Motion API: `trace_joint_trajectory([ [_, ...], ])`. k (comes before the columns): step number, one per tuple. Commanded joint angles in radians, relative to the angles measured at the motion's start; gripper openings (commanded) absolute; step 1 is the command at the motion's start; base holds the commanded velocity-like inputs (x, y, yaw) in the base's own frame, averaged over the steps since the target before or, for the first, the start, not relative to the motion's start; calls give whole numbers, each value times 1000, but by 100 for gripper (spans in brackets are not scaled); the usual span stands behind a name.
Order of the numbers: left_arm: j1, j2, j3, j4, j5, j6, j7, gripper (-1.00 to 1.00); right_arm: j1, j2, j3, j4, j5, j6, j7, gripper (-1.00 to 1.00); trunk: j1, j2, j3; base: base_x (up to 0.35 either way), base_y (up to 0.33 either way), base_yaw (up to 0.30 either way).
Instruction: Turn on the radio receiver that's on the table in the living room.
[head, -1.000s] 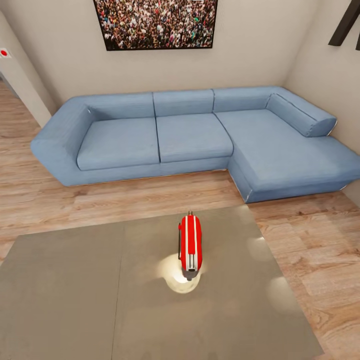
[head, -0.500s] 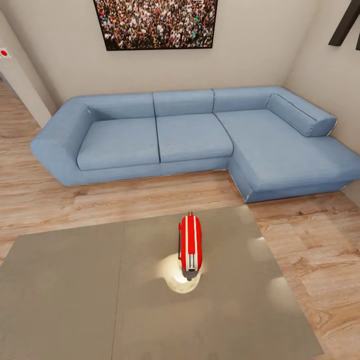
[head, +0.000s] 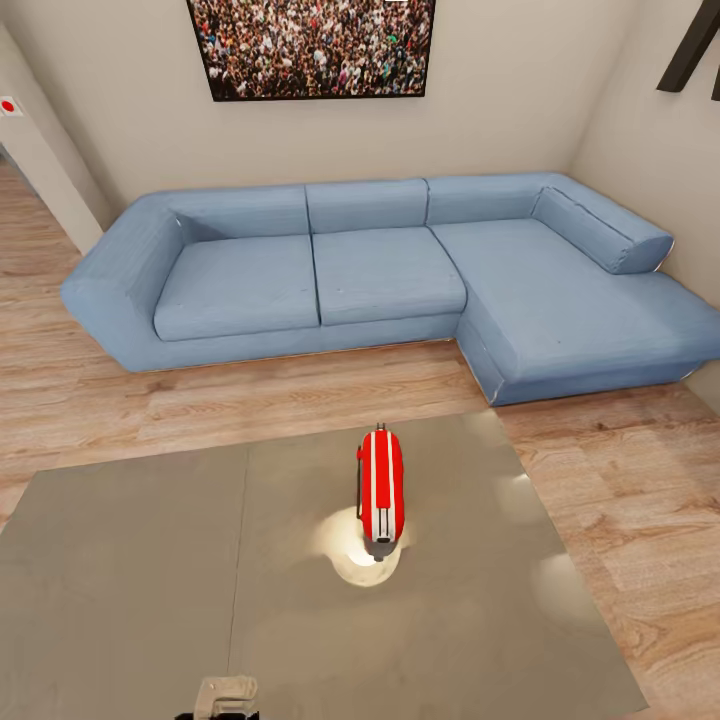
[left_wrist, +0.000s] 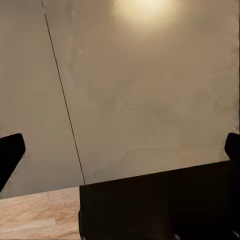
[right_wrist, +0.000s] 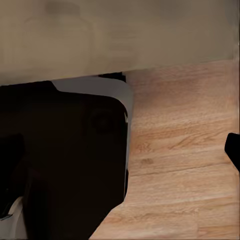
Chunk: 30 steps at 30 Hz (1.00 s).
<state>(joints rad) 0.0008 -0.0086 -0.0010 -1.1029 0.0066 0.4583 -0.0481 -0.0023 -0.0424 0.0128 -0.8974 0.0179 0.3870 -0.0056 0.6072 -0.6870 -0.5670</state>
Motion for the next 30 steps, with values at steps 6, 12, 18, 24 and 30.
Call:
trace_joint_trajectory([
  [6, -11, -1, 0, -214, 0, 147, -44, 100, -60, -2, 0, -177, -2, 53, 10, 100, 0, 0, 0, 0, 0, 0],
  [12, -132, 2, -1, -264, 0, 210, -66, 100, -181, 1, 26, -220, 37, 87, 17, 100, 0, 0, 0, 0, 0, 0],
  [18, -199, 4, -2, -252, -8, 174, -199, 100, -217, 11, 62, -342, 82, 90, 58, 100, 0, 0, 0, 0, 0, 0],
  [24, -205, 21, -3, -235, -13, 83, -230, 100, -218, 21, 60, -382, 85, 86, 58, 100, 0, 0, -4, 0, 0, -16],
  [30, -205, 23, -4, -231, -14, 79, -260, 100, -218, 22, 68, -398, 89, 87, 59, 100, 0, 0, -13, 0, 0, -4],
])
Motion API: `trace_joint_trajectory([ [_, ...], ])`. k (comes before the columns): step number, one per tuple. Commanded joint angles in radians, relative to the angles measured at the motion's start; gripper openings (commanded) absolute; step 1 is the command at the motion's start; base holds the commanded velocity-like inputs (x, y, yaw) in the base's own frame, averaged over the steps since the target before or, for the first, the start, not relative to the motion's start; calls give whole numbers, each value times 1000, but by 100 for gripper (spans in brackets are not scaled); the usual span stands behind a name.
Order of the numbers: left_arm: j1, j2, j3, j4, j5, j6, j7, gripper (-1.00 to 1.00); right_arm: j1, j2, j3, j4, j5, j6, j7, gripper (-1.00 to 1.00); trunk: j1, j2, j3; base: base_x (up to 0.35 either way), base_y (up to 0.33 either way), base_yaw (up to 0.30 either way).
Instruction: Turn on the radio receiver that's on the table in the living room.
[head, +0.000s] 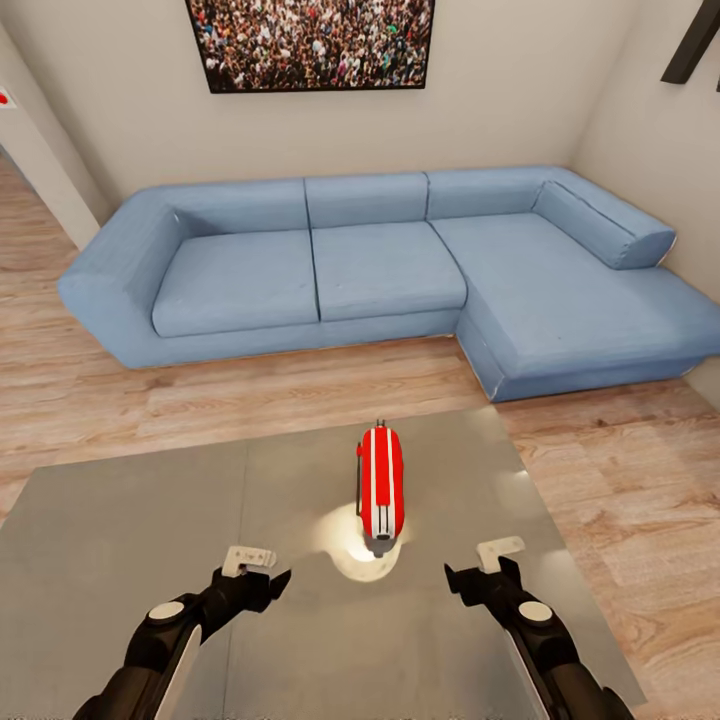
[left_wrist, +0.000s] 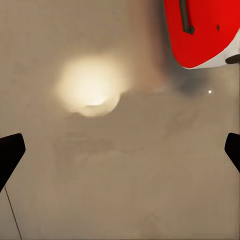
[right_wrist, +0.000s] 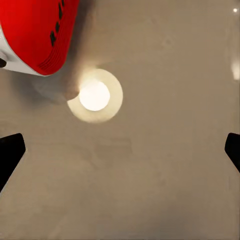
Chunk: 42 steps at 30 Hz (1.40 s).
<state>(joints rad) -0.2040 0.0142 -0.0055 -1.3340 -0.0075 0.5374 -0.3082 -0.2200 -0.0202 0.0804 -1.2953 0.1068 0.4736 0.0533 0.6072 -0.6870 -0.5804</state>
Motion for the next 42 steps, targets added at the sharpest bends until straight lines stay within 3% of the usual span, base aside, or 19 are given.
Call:
trace_joint_trajectory([
  [1, 0, 0, 0, 2, 0, 0, -2, 100, 0, 0, 1, -1, 0, 0, 0, 100, 0, 0, -2, 0, 0, 0],
  [7, 0, 0, 1, 22, -10, -1, -3, 100, 0, -1, 2, -4, 1, 0, 0, 100, 0, 0, -11, 0, 0, 0],
  [10, 0, -1, 1, 26, -56, -2, -3, 100, 0, -1, 2, -4, 1, 0, 0, 100, 0, 0, -16, 0, 0, 0],
  [21, 0, -2, 1, 27, -65, -2, -4, 100, 0, -2, 2, -7, 2, -1, 1, 100, 0, 0, -34, 0, 0, 0],
  [22, 0, -2, 1, 27, -65, -2, -5, 100, 0, -2, 2, -16, 2, -1, 1, 100, 0, 0, -36, 0, 0, 0],
  [23, 0, -2, 1, 26, -61, -3, -20, 100, 1, -6, 1, -127, -2, 7, 9, 100, 0, 0, -38, 0, 0, 0],
  [25, 0, -2, 1, 24, -60, -3, -39, 100, 1, -7, 2, -151, -5, 12, 11, 100, 0, 0, -41, 0, 0, 0],
  [30, 0, -2, 1, 23, -61, -4, -93, 100, 1, -14, 16, -172, -8, 58, 110, 100, 0, 0, -49, 0, 0, 0],
  [31, 0, -3, 1, 23, -59, -4, -101, 100, 1, -18, 22, -172, -7, 69, 212, 100, 0, 0, -51, 0, 0, 0],
  [35, 0, -5, 1, 24, -58, -15, -104, 100, 1, -20, 22, -171, -8, 71, 258, 100, 0, 0, -57, 0, 0, 0],
  [42, 0, -6, 2, 25, -57, -36, -104, 100, 1, -20, 21, -171, -7, 70, 258, 100, 0, 0, -69, 0, 0, 0],
])
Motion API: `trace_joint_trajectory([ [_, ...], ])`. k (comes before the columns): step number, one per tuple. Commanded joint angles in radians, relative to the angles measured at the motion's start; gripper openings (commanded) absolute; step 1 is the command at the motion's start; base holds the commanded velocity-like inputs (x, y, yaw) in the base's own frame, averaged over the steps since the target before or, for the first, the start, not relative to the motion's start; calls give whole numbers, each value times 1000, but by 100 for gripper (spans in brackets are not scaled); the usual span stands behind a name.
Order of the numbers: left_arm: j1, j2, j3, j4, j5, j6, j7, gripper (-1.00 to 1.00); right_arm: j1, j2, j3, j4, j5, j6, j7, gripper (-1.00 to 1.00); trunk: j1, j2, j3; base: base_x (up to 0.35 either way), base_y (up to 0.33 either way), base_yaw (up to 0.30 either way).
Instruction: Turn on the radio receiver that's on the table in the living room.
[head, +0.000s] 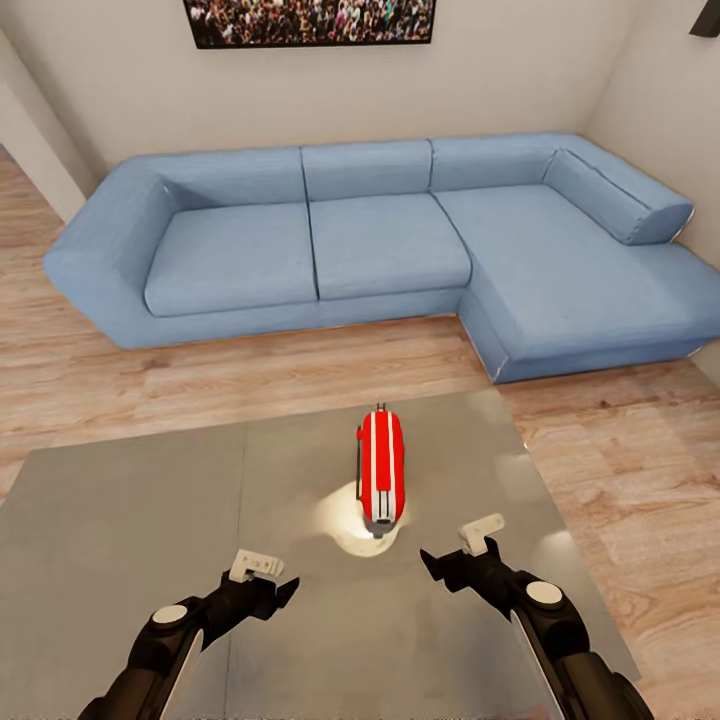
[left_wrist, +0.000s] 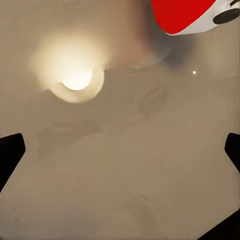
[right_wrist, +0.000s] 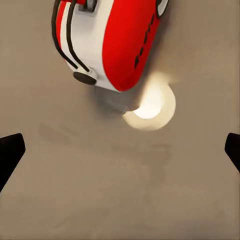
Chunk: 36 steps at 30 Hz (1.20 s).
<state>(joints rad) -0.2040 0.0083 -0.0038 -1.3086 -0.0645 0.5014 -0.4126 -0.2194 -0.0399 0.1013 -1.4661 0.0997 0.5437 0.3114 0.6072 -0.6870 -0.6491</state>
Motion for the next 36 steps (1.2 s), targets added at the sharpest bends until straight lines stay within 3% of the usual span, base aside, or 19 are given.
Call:
trace_joint_trajectory([
  [1, 0, 0, 0, -1, 0, -1, 0, 100, 0, -1, -1, 0, 0, -2, -1, 100, 0, 0, -2, 0, 0, 0],
  [12, 0, -3, 1, -7, 2, 0, 0, 100, 0, -2, -6, -2, -2, 2, -2, 100, 0, 0, -20, 0, 0, 0],
  [18, -2, -6, 1, -15, 4, 3, 1, 100, 0, 0, -78, -13, -4, 6, 6, 100, 0, 0, -29, 0, 0, 0],
  [21, -3, -10, 1, -16, 6, 3, 1, 100, 0, 0, -91, -15, -5, 7, 8, 100, 0, 0, -34, 0, 0, 0],
  [36, -3, -13, 1, -15, 6, 4, 2, 100, 0, 0, -97, -16, -5, 7, 9, 100, 0, 0, -59, 0, 0, 0],
])
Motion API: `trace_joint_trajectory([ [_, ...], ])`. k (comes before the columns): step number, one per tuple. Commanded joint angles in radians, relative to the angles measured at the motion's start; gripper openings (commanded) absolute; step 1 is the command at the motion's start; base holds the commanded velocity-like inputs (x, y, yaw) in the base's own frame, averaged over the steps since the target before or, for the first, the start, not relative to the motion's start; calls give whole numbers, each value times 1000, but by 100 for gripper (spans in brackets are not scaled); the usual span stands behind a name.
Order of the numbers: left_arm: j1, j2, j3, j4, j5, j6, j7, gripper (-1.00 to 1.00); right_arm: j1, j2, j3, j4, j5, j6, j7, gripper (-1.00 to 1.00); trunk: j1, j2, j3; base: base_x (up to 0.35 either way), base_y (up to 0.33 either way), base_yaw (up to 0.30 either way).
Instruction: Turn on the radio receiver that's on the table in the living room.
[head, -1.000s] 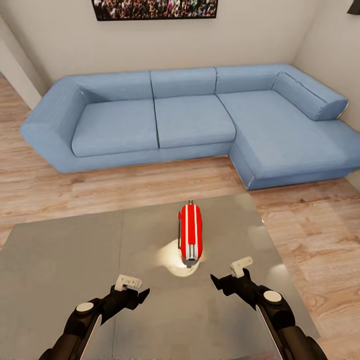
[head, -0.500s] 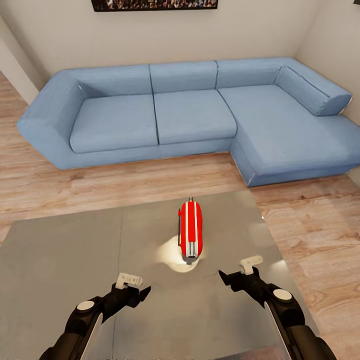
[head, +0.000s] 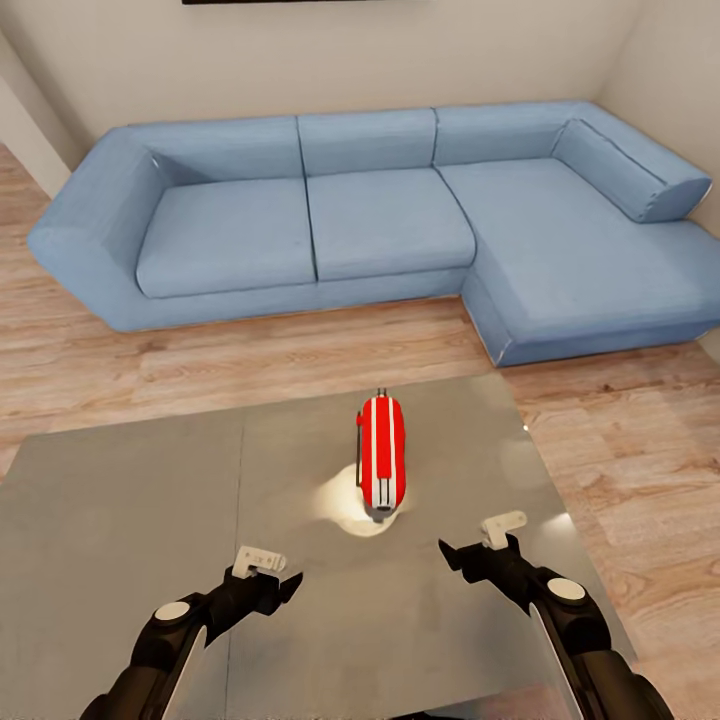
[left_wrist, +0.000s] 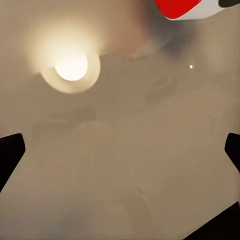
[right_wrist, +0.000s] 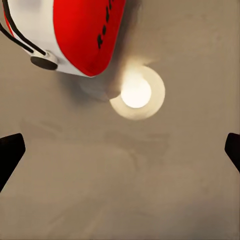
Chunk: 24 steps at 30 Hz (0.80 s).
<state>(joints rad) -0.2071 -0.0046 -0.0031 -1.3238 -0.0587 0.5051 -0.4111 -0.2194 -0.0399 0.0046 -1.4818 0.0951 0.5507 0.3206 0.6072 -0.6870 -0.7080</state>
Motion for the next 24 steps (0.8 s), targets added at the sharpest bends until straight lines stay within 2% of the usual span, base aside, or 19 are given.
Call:
trace_joint_trajectory([
  [1, 0, 0, 0, 0, 0, 0, 0, 100, 0, 0, 0, 0, 0, 0, 0, 100, 0, 0, -2, 0, 0, 0],
  [24, 0, 0, 0, -3, 2, -2, -2, 100, 0, 0, -2, -3, 8, 0, -2, 100, 0, 0, -39, 0, 0, 40],
])
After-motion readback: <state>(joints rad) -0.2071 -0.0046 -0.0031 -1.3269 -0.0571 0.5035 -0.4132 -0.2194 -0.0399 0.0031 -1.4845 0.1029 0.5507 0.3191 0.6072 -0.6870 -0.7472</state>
